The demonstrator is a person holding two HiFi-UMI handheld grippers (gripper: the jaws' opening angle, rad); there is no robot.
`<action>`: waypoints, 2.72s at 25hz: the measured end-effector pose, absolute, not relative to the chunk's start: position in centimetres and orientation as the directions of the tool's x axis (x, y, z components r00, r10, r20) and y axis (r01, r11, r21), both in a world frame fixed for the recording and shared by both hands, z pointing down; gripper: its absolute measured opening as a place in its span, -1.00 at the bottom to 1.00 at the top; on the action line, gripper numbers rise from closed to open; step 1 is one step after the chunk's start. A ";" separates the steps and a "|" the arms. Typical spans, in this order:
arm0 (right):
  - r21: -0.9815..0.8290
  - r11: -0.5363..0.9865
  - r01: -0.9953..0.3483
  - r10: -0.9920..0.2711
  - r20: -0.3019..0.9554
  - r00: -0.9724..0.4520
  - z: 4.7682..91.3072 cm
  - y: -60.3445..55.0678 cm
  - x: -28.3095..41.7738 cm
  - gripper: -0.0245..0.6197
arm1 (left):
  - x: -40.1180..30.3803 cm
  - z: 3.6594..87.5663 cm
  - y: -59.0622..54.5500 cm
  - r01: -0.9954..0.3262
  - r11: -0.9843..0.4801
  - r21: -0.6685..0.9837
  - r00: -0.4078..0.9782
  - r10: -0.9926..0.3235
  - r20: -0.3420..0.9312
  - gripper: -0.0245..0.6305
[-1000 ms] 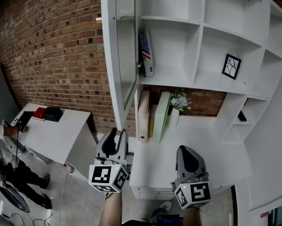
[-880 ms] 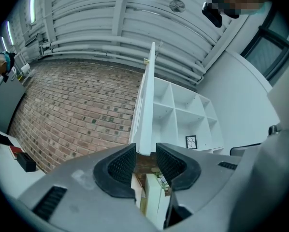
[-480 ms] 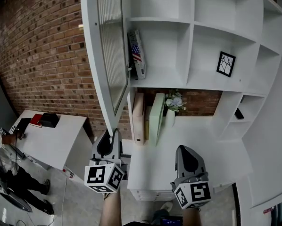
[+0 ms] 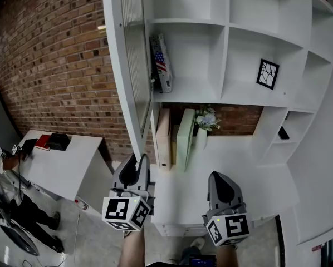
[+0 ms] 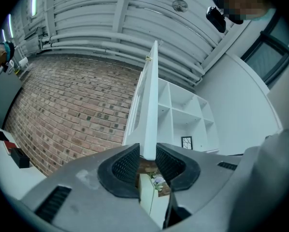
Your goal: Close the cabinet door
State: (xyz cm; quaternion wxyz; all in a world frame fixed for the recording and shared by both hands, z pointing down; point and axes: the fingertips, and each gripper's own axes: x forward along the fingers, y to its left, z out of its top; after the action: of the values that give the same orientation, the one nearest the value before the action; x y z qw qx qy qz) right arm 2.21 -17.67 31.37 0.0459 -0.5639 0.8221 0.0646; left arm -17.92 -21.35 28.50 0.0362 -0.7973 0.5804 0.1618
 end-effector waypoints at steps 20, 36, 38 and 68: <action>0.058 0.315 -0.947 -0.937 -0.140 -0.321 31.7 -18.7 4.4 -0.92 | -11.3 28.4 -22.0 -0.887 -0.459 0.053 0.431 -0.863 -0.263 -0.55; 0.055 0.240 -0.969 -0.959 -0.143 -0.245 32.3 -19.7 8.7 -0.92 | -4.8 28.5 -23.9 -0.840 -0.541 -0.038 0.534 -0.814 -0.227 -0.52; 0.055 0.231 -0.971 -0.961 -0.140 -0.237 32.4 -20.0 9.2 -0.92 | -3.8 28.6 -24.4 -0.830 -0.553 -0.077 0.555 -0.803 -0.217 -0.51; 0.089 0.202 -0.975 -0.972 -0.105 -0.211 31.7 -30.9 13.2 -0.92 | 0.9 28.8 -38.3 -0.827 -0.562 0.007 0.552 -0.816 -0.173 -0.86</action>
State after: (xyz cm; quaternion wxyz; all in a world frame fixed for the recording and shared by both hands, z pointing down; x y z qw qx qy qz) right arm 13.20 -30.86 31.70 0.0128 -0.6278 0.7753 0.0676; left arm 0.88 -38.28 28.80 0.0374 -0.8801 0.4667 0.0786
